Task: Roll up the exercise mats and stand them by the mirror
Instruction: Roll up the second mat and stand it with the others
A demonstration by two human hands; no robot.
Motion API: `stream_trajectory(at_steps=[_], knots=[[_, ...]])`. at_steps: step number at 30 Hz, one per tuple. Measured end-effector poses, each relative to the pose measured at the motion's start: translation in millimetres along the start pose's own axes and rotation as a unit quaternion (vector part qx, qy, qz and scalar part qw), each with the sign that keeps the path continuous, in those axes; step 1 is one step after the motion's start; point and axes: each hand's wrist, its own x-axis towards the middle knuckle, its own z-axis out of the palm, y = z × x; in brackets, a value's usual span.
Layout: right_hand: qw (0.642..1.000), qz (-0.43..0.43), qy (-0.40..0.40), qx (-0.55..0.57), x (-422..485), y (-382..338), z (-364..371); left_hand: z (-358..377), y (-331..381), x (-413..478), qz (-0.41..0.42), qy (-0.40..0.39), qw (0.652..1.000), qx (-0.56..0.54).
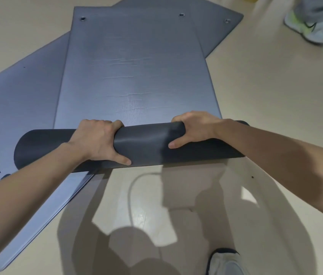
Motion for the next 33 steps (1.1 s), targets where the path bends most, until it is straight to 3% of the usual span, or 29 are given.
stream_trajectory(at_steps=[4, 8, 10, 12, 14, 18, 22, 25, 30, 33], knots=[[0.975, 0.009, -0.156, 0.161, -16, 0, 20, -5, 6, -21, 0.025, -0.150, 0.985, -0.086], [0.951, 0.017, -0.237, 0.198, -36, -1, 60, 4, 25, -58, 0.025, -0.285, 0.939, -0.190], [0.951, 0.004, -0.234, 0.202, -43, -2, 67, 12, 31, -77, 0.037, -0.236, 0.953, -0.184], [0.949, 0.000, -0.235, 0.211, -45, -3, 66, 27, 40, -100, 0.072, -0.088, 0.983, -0.142], [0.950, -0.007, -0.234, 0.205, -46, -4, 65, 43, 56, -122, 0.084, 0.036, 0.990, -0.108], [0.959, -0.010, -0.223, 0.177, -49, -8, 67, 66, 78, -136, 0.057, 0.083, 0.994, -0.052], [0.981, 0.003, -0.158, 0.112, -54, -11, 62, 63, 66, -119, 0.071, 0.079, 0.993, -0.049], [0.999, -0.006, -0.029, 0.018, -66, -18, 62, 49, 56, -99, 0.086, 0.031, 0.994, -0.055], [0.972, -0.094, 0.171, -0.131, -95, -44, 104, 28, 37, -60, 0.087, -0.075, 0.986, -0.124], [0.961, -0.076, 0.169, -0.203, -104, -46, 130, 21, 30, -45, 0.088, -0.131, 0.972, -0.173]])
